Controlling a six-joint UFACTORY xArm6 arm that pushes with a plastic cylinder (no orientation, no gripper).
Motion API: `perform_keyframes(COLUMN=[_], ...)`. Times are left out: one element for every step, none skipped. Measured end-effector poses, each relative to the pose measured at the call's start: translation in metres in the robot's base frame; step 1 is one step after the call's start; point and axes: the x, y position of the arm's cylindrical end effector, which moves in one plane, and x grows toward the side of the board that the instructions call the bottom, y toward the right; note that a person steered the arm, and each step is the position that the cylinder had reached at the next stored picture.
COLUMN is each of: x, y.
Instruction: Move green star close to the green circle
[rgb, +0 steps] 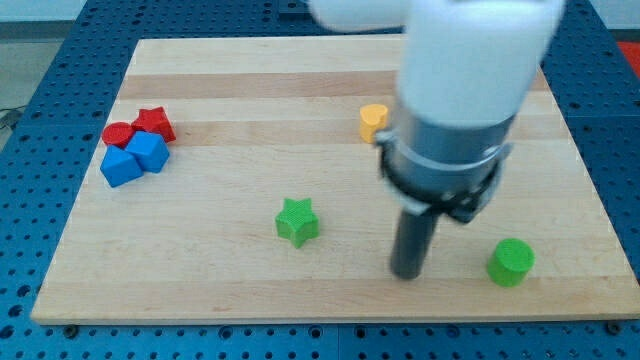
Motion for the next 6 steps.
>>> perform_keyframes(x=[0.026,0.001,-0.060,-0.075,-0.085,-0.113], y=[-0.032,-0.088,-0.116,-0.128,-0.141,-0.116])
